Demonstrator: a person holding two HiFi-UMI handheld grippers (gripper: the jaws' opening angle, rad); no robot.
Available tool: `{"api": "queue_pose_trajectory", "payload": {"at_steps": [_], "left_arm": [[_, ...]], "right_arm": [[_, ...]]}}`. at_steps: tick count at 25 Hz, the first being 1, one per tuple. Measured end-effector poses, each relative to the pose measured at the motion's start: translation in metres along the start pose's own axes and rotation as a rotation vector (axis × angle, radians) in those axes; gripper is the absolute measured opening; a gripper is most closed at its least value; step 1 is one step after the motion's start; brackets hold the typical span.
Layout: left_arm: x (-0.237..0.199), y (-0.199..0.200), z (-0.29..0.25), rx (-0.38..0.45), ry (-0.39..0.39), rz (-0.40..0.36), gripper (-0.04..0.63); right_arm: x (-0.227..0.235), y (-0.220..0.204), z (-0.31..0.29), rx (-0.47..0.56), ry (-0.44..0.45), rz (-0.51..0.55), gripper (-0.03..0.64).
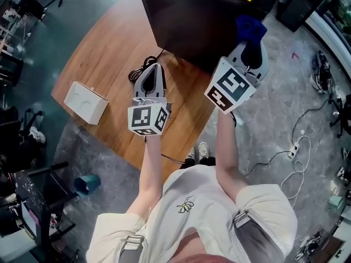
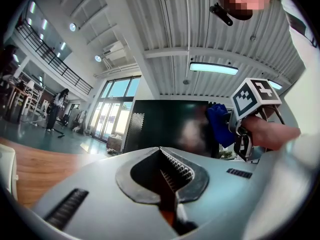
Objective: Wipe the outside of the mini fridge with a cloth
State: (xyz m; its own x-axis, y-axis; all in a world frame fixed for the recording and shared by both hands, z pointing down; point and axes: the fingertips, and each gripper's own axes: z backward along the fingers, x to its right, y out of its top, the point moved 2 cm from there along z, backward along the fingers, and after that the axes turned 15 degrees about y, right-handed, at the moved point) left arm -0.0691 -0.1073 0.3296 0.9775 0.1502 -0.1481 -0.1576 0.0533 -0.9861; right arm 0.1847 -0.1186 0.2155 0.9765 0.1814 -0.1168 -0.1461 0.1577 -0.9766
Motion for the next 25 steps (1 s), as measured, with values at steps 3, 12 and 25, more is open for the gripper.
{"api": "queue_pose_trajectory", "payload": {"at_steps": [3,12,25], "left_arm": [[-0.01,-0.004,0.001,0.003,0.029,0.0,0.005],[-0.052,-0.016,0.004,-0.009,0.114,-0.005,0.005],[-0.124,-0.056,-0.003,-0.1,0.228,-0.007,0.005]], "right_arm": [[-0.008,0.013,0.007,0.044,-0.003,0.021,0.061],[-0.145,0.017,-0.03,0.093,0.318,-0.097,0.061],[-0.31,-0.044,-0.139,-0.035,0.472,-0.087,0.061]]}}
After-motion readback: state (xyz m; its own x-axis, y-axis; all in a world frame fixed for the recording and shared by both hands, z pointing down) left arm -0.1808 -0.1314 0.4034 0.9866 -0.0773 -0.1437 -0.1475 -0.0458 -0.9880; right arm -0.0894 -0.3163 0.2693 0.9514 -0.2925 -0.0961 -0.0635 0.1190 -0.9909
